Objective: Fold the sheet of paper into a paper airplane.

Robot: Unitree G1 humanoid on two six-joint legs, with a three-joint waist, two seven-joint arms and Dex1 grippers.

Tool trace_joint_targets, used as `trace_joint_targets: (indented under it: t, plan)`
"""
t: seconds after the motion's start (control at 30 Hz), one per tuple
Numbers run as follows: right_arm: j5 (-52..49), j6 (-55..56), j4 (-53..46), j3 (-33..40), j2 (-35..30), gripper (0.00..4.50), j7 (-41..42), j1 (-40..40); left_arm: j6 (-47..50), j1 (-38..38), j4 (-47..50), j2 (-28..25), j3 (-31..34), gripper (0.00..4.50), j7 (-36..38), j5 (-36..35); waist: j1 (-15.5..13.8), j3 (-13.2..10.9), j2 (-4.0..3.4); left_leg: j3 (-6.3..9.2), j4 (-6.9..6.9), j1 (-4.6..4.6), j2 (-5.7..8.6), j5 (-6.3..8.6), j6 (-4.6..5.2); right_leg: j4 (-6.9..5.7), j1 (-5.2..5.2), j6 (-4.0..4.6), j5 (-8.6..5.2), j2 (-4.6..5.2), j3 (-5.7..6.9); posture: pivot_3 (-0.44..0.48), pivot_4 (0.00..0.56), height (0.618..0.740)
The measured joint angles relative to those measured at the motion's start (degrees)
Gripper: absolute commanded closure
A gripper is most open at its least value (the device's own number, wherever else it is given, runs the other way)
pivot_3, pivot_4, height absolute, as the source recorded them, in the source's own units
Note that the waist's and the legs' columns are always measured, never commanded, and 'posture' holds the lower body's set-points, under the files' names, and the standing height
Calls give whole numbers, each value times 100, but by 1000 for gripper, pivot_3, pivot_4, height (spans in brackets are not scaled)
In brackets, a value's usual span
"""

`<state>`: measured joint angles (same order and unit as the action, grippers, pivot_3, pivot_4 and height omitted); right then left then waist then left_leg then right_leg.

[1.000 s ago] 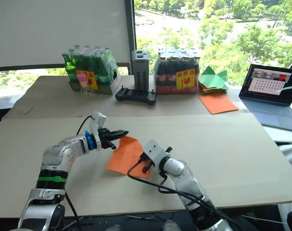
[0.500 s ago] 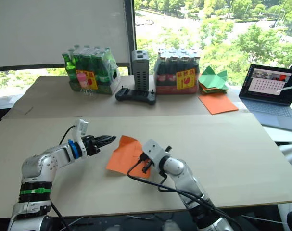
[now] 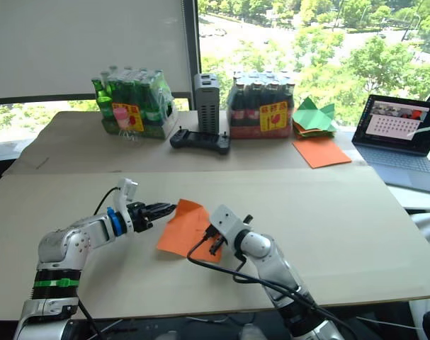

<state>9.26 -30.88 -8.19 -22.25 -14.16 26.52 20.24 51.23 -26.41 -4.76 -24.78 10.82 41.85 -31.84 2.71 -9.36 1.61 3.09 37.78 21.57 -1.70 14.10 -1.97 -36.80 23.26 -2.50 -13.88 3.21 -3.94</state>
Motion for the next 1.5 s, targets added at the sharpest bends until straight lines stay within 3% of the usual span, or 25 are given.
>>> trace_joint_targets:
  t: [0.53, 1.0, 1.23, 1.5]
  plan:
    - [68, -4, -38, -11, 20, 4500, -27, -33, -703, -433, -532, 187, -850, 2395, 181, 402, -2, 0, 0, -1, -1, 2, 1, 0, 0, 4, 0, 0, 0, 0, 0, 0, 150, 740]
    - [72, -5, -40, -11, 18, 4500, -26, -33, -730, -433, -614, 153, -795, 2395, 193, 408, -3, 0, 1, 0, -1, 2, 0, 0, 0, 4, 0, -1, 0, 0, 0, 0, 150, 740]
    - [73, -5, -40, -16, 18, 4500, -26, -32, -754, -308, -439, 117, -782, 4492, 314, 364, 0, 0, 1, -1, -1, 2, 0, 0, 0, 5, 0, -1, 0, 0, 0, 0, 150, 740]
    - [76, -5, -43, -20, 13, 4500, -26, -31, -1373, 85, -68, -307, -1317, 4492, 641, 841, -8, -1, 0, -1, -4, 3, 0, 0, 0, 7, 0, 0, -1, 0, 0, 0, 150, 740]
